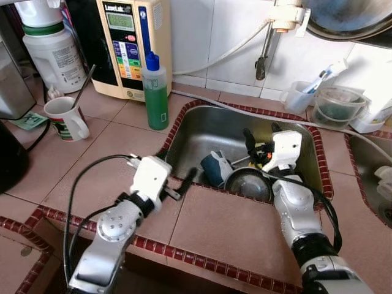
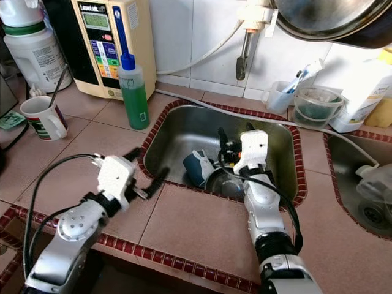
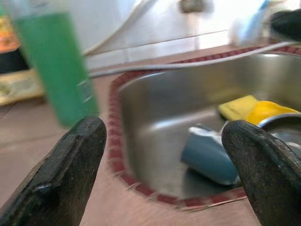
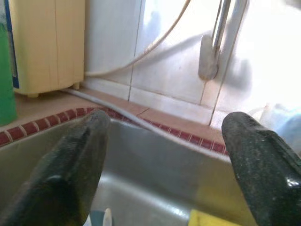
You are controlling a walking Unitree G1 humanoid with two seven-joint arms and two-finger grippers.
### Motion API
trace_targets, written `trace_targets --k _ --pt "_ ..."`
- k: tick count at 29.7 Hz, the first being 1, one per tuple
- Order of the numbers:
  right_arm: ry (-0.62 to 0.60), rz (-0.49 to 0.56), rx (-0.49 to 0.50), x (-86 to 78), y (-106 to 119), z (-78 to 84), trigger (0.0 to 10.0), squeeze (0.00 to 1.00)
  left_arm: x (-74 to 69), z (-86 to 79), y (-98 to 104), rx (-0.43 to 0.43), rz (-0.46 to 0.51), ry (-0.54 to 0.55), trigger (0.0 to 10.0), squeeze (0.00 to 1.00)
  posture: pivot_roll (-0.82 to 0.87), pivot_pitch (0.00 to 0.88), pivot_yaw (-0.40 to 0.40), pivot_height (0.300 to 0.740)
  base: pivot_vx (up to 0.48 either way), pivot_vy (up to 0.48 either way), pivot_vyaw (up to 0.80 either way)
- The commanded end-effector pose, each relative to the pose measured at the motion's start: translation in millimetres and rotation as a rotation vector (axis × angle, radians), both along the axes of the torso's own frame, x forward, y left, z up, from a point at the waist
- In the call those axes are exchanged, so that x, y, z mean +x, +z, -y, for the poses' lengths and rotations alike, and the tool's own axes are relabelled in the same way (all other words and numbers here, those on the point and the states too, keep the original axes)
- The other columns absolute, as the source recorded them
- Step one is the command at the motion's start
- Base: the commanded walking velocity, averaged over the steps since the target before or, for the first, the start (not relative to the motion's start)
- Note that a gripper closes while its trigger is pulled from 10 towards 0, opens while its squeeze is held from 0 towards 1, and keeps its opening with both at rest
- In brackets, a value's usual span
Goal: Kitchen organization
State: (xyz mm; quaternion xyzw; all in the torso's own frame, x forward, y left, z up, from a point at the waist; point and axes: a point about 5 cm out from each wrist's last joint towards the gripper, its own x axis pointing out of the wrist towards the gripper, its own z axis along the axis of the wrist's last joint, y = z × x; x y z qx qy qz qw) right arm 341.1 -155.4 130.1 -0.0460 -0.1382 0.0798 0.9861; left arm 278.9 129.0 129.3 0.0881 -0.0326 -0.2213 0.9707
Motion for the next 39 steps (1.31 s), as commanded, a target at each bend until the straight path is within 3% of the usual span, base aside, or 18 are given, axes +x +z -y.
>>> trace_targets --k 1,6,11,19,22,23,24,25,30,39 --pt "0.005 0.047 -0.008 -3.0 7 -2.6 10.0 1.0 5.0 -7.0 1 -0.04 -0.006 0.035 10.0 0.0 0.01 0.003 -0.046 0.74 0.0 0.0 0.0" --pt "-0.013 0.06 -0.004 -9.8 5 -3.9 10.0 1.0 7.7 -19.9 -5 -0.065 -0.021 0.103 10.0 0.0 0.01 0.0 -0.045 0.74 0.0 0.0 0.0" --pt "-0.074 0.062 0.022 -25.3 -3 -4.5 10.0 1.0 11.1 -37.5 -6 -0.173 0.012 0.258 10.0 0.0 0.01 0.0 -0.044 0.74 0.0 0.0 0.0" --pt "-0.149 0.058 0.062 -36.4 -6 -0.3 10.0 1.0 10.6 -40.6 -3 -0.184 0.06 0.323 10.0 0.0 0.01 0.0 -0.042 0.74 0.0 0.0 0.0" --pt "-0.229 0.034 0.075 -43.2 -11 5.2 10.0 1.0 10.5 -38.0 -3 -0.189 0.092 0.325 10.0 0.0 0.01 0.0 -0.038 0.74 0.0 0.0 0.0" --pt "-0.235 0.031 0.08 -44.7 -12 4.7 10.0 0.46 10.7 -37.5 -4 -0.192 0.091 0.324 10.0 0.0 0.01 0.0 -0.035 0.74 0.0 0.0 0.0" --pt "-0.238 0.029 0.083 -45.6 -13 4.2 10.0 0.46 10.9 -37.1 -4 -0.194 0.09 0.324 10.0 0.0 0.01 0.0 -0.035 0.74 0.0 0.0 0.0" --pt "-0.237 0.023 0.084 -47.4 -14 1.6 10.0 0.0 11.1 -36.1 -4 -0.195 0.096 0.318 10.0 0.0 0.0 0.0 -0.032 0.74 0.0 0.0 0.0" --pt "-0.225 0.019 0.06 -52.2 -17 -9.7 10.0 0.0 11.9 -30.2 -8 -0.173 0.09 0.285 10.0 0.0 0.0 0.0 -0.03 0.74 0.0 0.0 0.0" --pt "-0.217 0.031 0.022 -48.6 -11 -11.1 10.0 0.0 11.2 -23.9 -10 -0.197 0.077 0.228 10.0 0.0 -0.01 0.0 -0.037 0.74 0.0 -0.071 0.0"
